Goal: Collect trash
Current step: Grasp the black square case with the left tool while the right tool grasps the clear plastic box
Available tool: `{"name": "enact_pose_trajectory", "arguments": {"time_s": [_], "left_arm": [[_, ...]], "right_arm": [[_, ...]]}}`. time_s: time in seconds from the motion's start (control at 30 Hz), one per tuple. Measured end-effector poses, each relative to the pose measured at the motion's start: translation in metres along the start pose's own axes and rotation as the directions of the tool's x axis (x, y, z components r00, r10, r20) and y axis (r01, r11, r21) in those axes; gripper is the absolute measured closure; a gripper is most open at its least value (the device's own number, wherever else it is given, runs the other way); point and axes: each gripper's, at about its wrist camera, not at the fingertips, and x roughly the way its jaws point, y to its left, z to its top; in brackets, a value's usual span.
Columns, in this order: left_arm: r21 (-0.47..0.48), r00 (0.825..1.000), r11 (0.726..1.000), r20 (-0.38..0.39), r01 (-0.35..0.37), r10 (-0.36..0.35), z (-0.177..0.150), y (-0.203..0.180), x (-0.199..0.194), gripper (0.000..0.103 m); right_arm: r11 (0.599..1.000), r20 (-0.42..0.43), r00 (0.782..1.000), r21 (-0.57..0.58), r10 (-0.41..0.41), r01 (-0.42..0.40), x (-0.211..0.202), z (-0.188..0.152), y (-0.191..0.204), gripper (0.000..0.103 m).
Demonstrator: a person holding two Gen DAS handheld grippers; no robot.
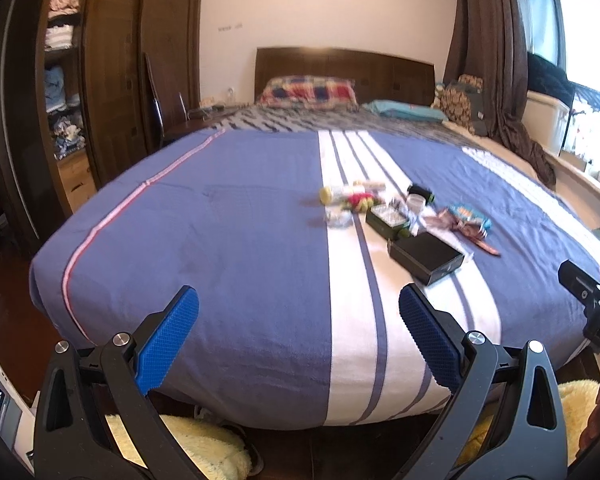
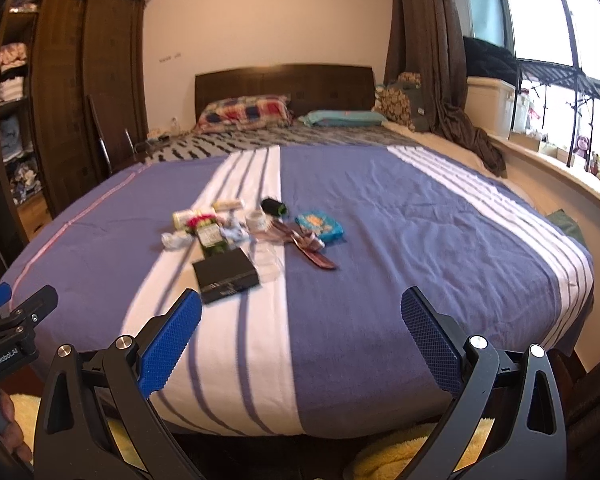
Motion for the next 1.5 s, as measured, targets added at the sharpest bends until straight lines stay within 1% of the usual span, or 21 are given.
{"name": "enact_pose_trajectory", "arguments": {"time_s": [0.03, 0.13, 0.2, 0.27, 0.33, 0.47, 0.5, 0.63, 0.73, 0.8, 0.87, 1.0, 1.1, 1.17, 1.2, 1.23, 1.27, 1.33, 1.4, 1.5], "left_arm": [[0.004, 1.0, 1.0, -0.023, 0.002, -0.002, -0.002, -0.002, 0.01, 0.008], [0.015, 0.998, 1.0, -0.057, 0.018, -0.017, -0.005, -0.009, 0.028, 0.008], [0.026, 0.997, 0.999, -0.077, 0.03, -0.028, -0.007, -0.015, 0.04, 0.008], [0.035, 0.994, 0.999, -0.1, 0.039, -0.035, -0.009, -0.021, 0.052, 0.008], [0.041, 0.991, 0.998, -0.125, 0.042, -0.036, -0.011, -0.026, 0.064, 0.008], [0.045, 0.987, 0.998, -0.154, 0.049, -0.042, -0.013, -0.031, 0.079, 0.008], [0.046, 0.986, 0.998, -0.161, 0.046, -0.038, -0.012, -0.032, 0.083, 0.008], [0.046, 0.985, 0.998, -0.172, 0.043, -0.034, -0.008, -0.032, 0.095, 0.008], [0.042, 0.982, 0.998, -0.183, 0.048, -0.039, -0.005, -0.033, 0.104, 0.008], [0.033, 0.98, 0.998, -0.194, 0.055, -0.048, -0.005, -0.032, 0.11, 0.008], [0.03, 0.978, 0.998, -0.2, 0.061, -0.053, -0.004, -0.033, 0.114, 0.008], [0.032, 0.978, 0.998, -0.204, 0.06, -0.052, -0.003, -0.034, 0.12, 0.008], [0.032, 0.977, 0.997, -0.204, 0.07, -0.062, 0.0, -0.036, 0.124, 0.008], [0.038, 0.977, 0.996, -0.2, 0.085, -0.076, 0.002, -0.04, 0.125, 0.008], [0.043, 0.976, 0.994, -0.197, 0.099, -0.089, 0.004, -0.044, 0.127, 0.008], [0.046, 0.976, 0.993, -0.196, 0.11, -0.099, 0.005, -0.046, 0.128, 0.008], [0.053, 0.974, 0.99, -0.194, 0.132, -0.119, 0.006, -0.051, 0.13, 0.008], [0.079, 0.97, 0.982, -0.192, 0.17, -0.152, 0.006, -0.061, 0.135, 0.008], [0.135, 0.964, 0.97, -0.202, 0.201, -0.172, 0.006, -0.074, 0.142, 0.008], [0.165, 0.964, 0.964, -0.197, 0.21, -0.177, 0.009, -0.082, 0.151, 0.008]], "right_arm": [[1.0, -0.011, 1.0, -0.001, -0.006, 0.006, 0.008, -0.001, -0.003, 0.003], [1.0, -0.049, 0.998, 0.004, -0.031, 0.031, 0.032, -0.002, -0.012, 0.003], [1.0, -0.078, 0.997, 0.01, -0.014, 0.015, 0.049, -0.002, -0.016, 0.003], [1.0, -0.104, 0.994, 0.013, 0.024, -0.023, 0.069, -0.003, -0.017, 0.003], [0.999, -0.122, 0.992, 0.0, 0.043, -0.043, 0.085, -0.004, -0.015, 0.004], [0.996, -0.169, 0.983, -0.049, 0.066, -0.076, 0.117, -0.009, -0.005, 0.017], [0.995, -0.18, 0.981, -0.063, 0.067, -0.079, 0.125, -0.009, -0.001, 0.018], [0.992, -0.175, 0.981, -0.085, 0.081, -0.097, 0.141, -0.007, 0.008, 0.018], [0.987, -0.184, 0.98, -0.123, 0.081, -0.104, 0.15, -0.004, 0.017, 0.019], [0.986, -0.181, 0.979, -0.124, 0.089, -0.112, 0.154, -0.002, 0.02, 0.02], [0.984, -0.183, 0.979, -0.137, 0.089, -0.115, 0.16, 0.001, 0.026, 0.024], [0.975, -0.187, 0.975, -0.164, 0.117, -0.148, 0.171, 0.006, 0.04, 0.029], [0.975, -0.196, 0.971, -0.148, 0.135, -0.166, 0.176, 0.01, 0.038, 0.041], [0.975, -0.2, 0.97, -0.144, 0.14, -0.171, 0.176, 0.011, 0.035, 0.049], [0.974, -0.203, 0.968, -0.141, 0.147, -0.178, 0.175, 0.011, 0.032, 0.051], [0.974, -0.203, 0.967, -0.138, 0.152, -0.182, 0.174, 0.01, 0.029, 0.055], [0.974, -0.199, 0.968, -0.137, 0.15, -0.179, 0.172, 0.01, 0.026, 0.064], [0.974, -0.199, 0.966, -0.128, 0.162, -0.19, 0.171, 0.01, 0.021, 0.063], [0.975, -0.198, 0.966, -0.116, 0.164, -0.189, 0.169, 0.01, 0.016, 0.064], [0.979, -0.196, 0.969, -0.107, 0.15, -0.174, 0.164, 0.008, 0.007, 0.064]]}}
